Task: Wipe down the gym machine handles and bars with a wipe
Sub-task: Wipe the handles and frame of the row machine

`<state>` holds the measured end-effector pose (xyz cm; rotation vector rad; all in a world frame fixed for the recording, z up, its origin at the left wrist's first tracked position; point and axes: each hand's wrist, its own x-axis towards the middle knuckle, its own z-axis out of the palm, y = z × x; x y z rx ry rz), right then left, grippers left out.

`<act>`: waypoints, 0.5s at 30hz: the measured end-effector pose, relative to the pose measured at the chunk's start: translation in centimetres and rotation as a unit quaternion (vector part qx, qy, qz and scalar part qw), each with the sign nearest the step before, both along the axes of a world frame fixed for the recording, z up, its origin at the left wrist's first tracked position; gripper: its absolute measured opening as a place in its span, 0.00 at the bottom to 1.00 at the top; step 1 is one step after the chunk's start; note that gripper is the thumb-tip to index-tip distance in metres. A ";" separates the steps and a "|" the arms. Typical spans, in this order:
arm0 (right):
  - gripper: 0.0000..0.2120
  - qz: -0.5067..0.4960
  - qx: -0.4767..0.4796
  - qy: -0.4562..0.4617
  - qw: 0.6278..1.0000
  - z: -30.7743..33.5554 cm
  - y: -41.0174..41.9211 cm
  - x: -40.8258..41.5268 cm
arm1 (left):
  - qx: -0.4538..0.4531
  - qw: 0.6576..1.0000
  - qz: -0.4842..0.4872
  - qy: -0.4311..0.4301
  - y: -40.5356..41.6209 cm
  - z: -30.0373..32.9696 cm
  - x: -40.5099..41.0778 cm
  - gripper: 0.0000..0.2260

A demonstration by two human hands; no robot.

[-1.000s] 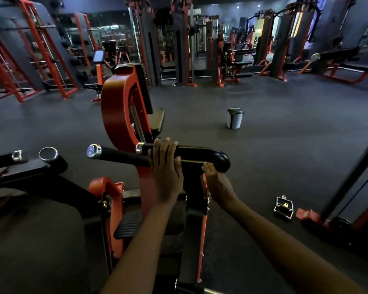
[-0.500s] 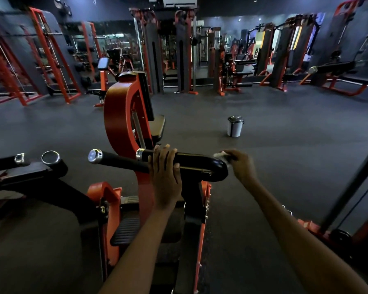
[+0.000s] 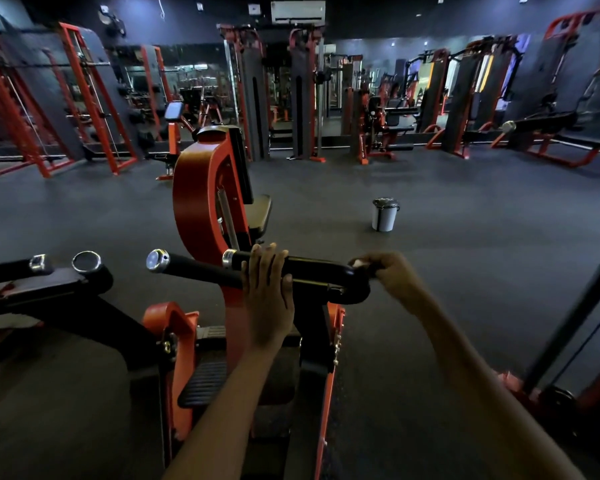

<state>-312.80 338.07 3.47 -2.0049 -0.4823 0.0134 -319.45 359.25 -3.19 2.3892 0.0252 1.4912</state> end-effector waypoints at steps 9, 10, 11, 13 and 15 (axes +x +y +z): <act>0.10 -0.012 -0.189 0.136 0.972 -1.7 0.5 1.6 | -0.016 1.000 0.002 0.002 -0.3 0.2 -0.2 0.21; 0.09 -0.011 -0.197 0.154 0.968 -0.7 0.6 1.4 | -0.015 1.000 0.002 0.003 -0.2 0.2 -0.2 0.21; 0.09 -0.025 -0.206 0.153 0.966 0.2 0.8 1.3 | -0.011 1.000 0.002 0.001 -0.2 0.2 -0.2 0.21; 0.10 -0.084 -0.244 0.102 0.961 1.5 1.2 0.2 | -0.007 1.000 0.003 -0.009 -0.3 0.2 -0.1 0.21; 0.11 -0.134 -0.283 0.034 0.949 2.5 2.3 -2.0 | -0.008 1.000 0.001 -0.017 -0.3 0.1 0.0 0.21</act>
